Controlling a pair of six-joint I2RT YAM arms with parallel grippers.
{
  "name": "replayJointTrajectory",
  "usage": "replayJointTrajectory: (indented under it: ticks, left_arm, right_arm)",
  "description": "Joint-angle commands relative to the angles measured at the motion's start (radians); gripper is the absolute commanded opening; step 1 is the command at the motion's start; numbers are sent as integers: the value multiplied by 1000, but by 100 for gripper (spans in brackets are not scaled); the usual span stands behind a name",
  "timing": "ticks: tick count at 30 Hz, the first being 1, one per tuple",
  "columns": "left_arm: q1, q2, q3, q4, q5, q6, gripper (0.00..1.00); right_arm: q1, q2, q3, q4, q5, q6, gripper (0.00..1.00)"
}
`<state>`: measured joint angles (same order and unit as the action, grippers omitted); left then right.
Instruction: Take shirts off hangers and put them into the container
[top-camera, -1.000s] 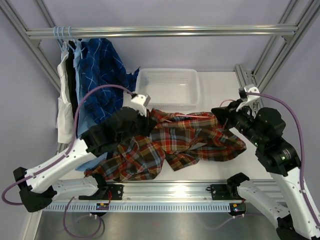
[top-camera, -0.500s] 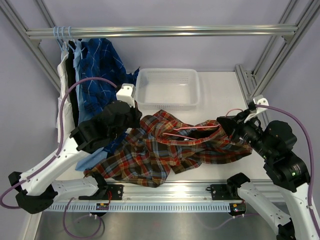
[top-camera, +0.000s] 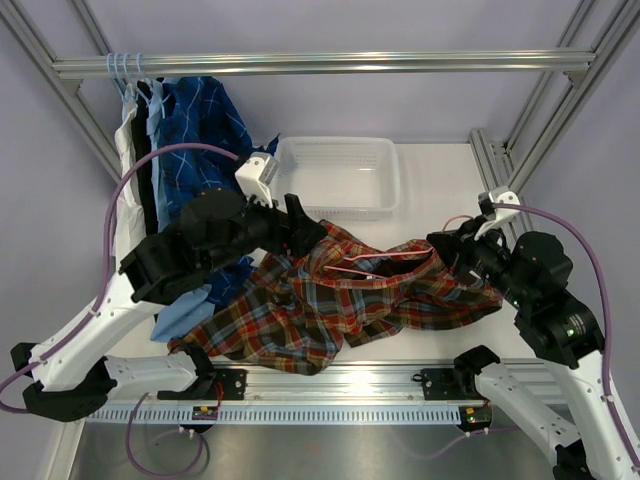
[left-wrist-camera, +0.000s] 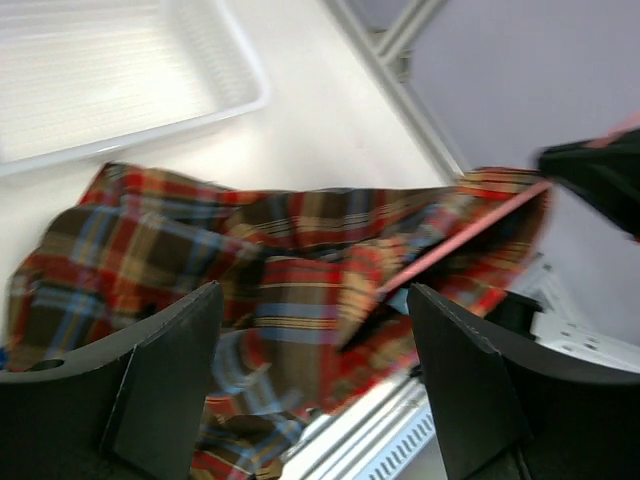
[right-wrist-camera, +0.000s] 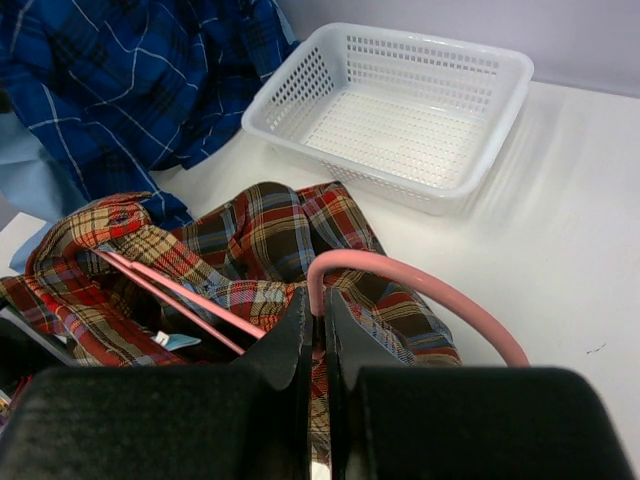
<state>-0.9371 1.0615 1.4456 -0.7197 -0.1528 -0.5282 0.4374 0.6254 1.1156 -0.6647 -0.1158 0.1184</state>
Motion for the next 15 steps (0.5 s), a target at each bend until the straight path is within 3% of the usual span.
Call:
replayJointTrajectory:
  ticks: [1, 8, 15]
  left_arm:
    - [-46, 41, 53, 45, 116, 25, 80]
    - [-92, 150, 26, 2, 30, 154, 78]
    - [-92, 230, 48, 5, -50, 208, 68]
  right_arm:
    - [-5, 11, -16, 91, 16, -23, 0]
    - [-3, 36, -25, 125, -19, -26, 0]
    - [-3, 46, -31, 134, -59, -28, 0]
